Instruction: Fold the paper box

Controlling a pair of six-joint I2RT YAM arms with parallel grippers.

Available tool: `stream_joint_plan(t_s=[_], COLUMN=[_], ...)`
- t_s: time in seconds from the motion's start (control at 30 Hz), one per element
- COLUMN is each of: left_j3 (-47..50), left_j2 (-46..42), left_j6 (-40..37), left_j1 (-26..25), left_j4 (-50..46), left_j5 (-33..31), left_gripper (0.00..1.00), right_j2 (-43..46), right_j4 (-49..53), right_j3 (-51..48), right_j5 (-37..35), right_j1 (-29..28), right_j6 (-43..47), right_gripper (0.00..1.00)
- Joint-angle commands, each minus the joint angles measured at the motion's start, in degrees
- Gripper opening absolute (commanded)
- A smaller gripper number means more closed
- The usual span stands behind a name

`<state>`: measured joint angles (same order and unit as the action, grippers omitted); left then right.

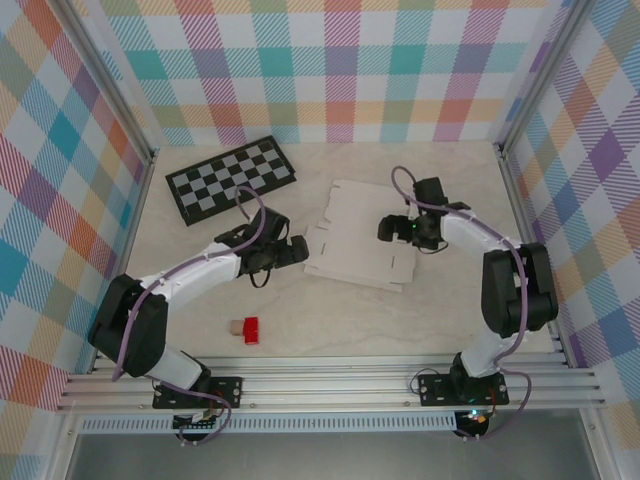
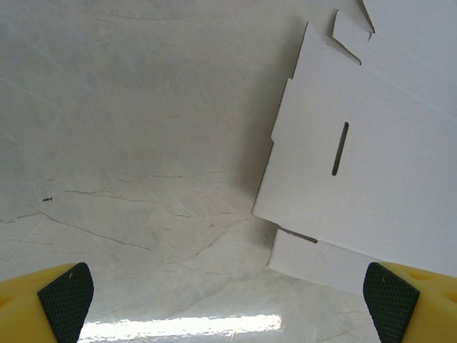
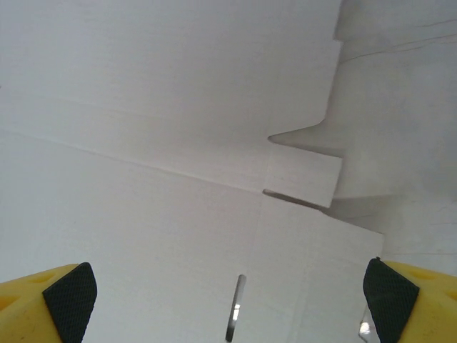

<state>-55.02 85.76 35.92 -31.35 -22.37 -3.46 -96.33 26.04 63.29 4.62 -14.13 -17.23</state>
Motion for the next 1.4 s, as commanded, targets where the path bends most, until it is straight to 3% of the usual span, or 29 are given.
stream_joint_plan(t_s=[0.0,0.13,0.23,0.47,0.67,0.9,1.13,1.37], left_j3=[1.0,1.1,1.2,3.0,4.2,5.9,6.9,4.7], left_j2=[-1.7,-2.1,-2.6,-5.6,-9.9,-11.0,-8.8,-3.4], left_j6=[1.8,2.6,3.5,7.1,7.5,7.4,7.0,6.0], left_j1=[1.5,2.2,2.5,1.8,0.5,-1.4,-3.1,-4.5], left_j4=[-1.8,-2.6,-3.5,-3.8,-5.9,-5.5,-2.3,-2.2], left_j5=[0.4,0.0,0.1,2.9,2.1,3.5,2.9,3.6], left_gripper=[1.0,1.0,1.0,1.0,1.0,1.0,1.0,1.0], right_j2=[2.2,2.6,2.6,-10.5,-26.2,-43.0,-49.0,-52.9], right_j4=[1.2,2.1,2.9,8.3,10.0,19.9,22.6,24.9], right_j3=[-1.3,-1.3,1.0,22.1,43.6,68.6,76.7,77.8], right_j5=[-0.1,-1.9,-3.9,-8.4,-0.3,8.6,19.5,23.3], right_j1=[-2.6,-7.3,-7.7,-6.7,-3.6,0.5,6.1,9.3], right_j6=[-2.8,-3.8,-1.1,14.8,21.2,29.7,31.6,33.3], right_gripper=[1.0,1.0,1.0,1.0,1.0,1.0,1.0,0.96])
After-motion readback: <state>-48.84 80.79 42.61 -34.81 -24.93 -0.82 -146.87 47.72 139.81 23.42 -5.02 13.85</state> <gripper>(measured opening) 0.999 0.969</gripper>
